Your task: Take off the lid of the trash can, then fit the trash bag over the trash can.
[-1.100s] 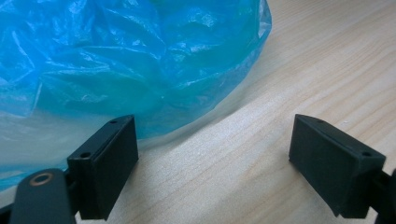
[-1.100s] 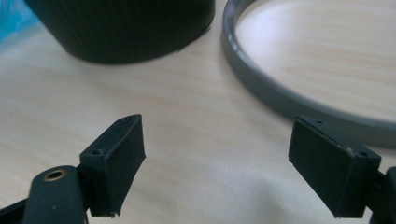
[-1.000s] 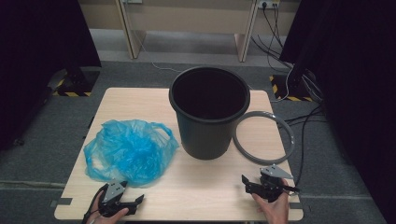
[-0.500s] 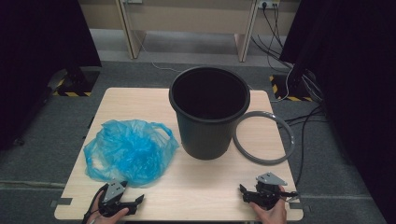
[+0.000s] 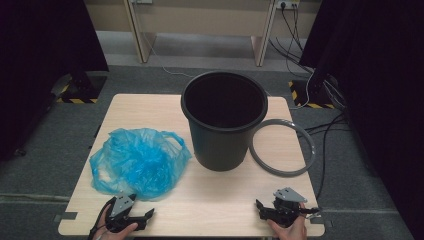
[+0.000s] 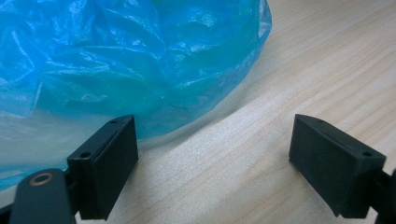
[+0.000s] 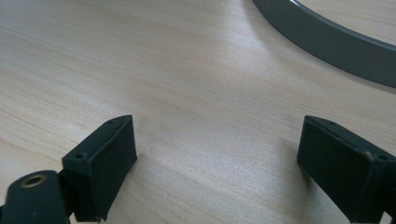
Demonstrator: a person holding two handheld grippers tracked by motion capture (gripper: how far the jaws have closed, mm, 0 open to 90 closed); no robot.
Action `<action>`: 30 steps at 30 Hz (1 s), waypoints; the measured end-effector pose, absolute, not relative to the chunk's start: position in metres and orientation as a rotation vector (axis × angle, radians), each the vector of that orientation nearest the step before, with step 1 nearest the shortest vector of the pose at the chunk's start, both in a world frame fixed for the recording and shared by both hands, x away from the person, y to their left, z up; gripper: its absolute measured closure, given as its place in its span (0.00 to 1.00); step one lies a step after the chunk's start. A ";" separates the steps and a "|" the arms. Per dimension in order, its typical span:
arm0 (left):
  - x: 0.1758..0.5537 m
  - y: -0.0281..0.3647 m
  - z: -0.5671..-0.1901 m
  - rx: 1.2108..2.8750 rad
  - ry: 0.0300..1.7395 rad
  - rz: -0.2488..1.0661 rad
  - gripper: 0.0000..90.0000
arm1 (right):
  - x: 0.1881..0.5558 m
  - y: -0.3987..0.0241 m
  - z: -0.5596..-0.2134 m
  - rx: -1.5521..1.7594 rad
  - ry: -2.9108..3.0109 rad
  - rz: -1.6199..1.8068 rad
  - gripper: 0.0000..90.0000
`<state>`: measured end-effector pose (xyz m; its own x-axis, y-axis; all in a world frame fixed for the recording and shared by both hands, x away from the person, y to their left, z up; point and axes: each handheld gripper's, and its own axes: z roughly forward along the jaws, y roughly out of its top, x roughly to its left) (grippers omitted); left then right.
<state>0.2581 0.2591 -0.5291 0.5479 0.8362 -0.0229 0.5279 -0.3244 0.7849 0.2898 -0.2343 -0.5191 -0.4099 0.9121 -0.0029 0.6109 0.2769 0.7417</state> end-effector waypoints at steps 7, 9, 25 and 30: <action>0.258 0.259 -0.529 2.008 1.100 0.505 0.16 | 0.289 -0.234 -0.519 1.366 2.120 0.940 0.14; 0.258 0.259 -0.529 2.007 1.101 0.505 0.16 | 0.289 -0.234 -0.519 1.365 2.119 0.941 0.14; 0.258 0.259 -0.528 2.017 1.103 0.496 0.16 | 0.289 -0.234 -0.520 1.368 2.114 0.943 0.13; 0.257 0.261 -0.524 1.999 1.101 0.468 0.19 | 0.289 -0.234 -0.520 1.369 2.111 0.943 0.13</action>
<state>0.2570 0.2607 -0.5241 0.5550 0.8302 -0.0521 0.5391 -0.3112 0.7826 0.2886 -0.2341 -0.5199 -0.4056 0.9140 -0.0053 0.6062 0.2733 0.7469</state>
